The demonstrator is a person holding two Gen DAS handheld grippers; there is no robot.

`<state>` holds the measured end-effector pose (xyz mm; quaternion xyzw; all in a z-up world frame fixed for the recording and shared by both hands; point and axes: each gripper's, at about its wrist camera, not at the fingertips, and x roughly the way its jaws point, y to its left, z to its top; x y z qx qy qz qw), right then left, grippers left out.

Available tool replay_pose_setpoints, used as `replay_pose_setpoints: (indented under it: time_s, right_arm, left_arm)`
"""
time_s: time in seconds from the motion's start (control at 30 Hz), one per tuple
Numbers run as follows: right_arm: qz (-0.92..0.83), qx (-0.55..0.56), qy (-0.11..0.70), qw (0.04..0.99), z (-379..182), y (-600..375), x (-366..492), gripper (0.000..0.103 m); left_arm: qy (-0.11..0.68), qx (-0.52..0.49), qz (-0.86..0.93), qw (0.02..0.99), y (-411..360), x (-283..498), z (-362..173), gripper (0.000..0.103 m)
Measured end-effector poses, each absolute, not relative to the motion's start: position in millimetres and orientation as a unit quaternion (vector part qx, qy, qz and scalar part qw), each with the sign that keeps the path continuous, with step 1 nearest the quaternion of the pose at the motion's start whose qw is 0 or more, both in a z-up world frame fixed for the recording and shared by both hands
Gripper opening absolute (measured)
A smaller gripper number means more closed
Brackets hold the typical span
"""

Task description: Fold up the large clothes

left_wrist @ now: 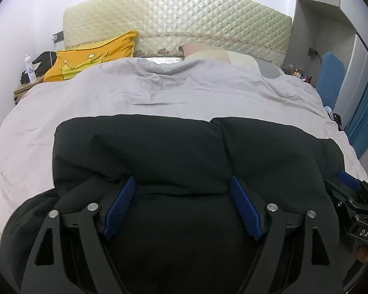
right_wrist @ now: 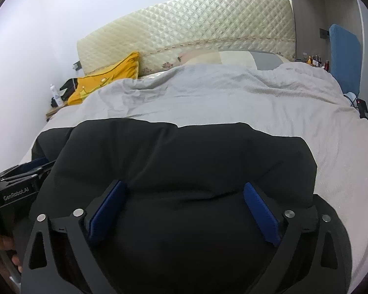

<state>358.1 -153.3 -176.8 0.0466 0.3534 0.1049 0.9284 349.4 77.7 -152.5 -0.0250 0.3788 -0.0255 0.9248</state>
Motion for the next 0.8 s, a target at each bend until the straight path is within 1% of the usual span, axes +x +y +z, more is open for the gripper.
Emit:
replay_pose_setpoints:
  time_s: [0.1,0.2,0.43,0.63,0.8]
  right_arm:
    - [0.106,0.048,0.356,0.927,-182.4,-152.2,365.0,0.102]
    - [0.103,0.043,0.356,0.928,-184.7,-151.3,364.4,0.103]
    - [0.112,0.052,0.358,0.925,-174.0,-168.0,351.2,0.103]
    - [0.091,0.054,0.347,0.932,-166.5,-197.4,338.5,0.103]
    - [0.075,0.052,0.348,0.933,-175.1,-217.8,335.2,0.103]
  left_arm:
    - [0.384,-0.017,-0.02,0.923,76.6,358.6,-158.8,0.081]
    - [0.391,0.004,-0.008,0.92,72.0,361.3,-164.1,0.081]
    - [0.376,0.021,-0.014,0.926,76.2,347.7,-151.0,0.081]
    - [0.36,0.022,0.017,0.933,103.8,339.8,-137.6,0.081]
    - [0.359,0.034,0.061,0.931,133.0,328.0,-148.0,0.081]
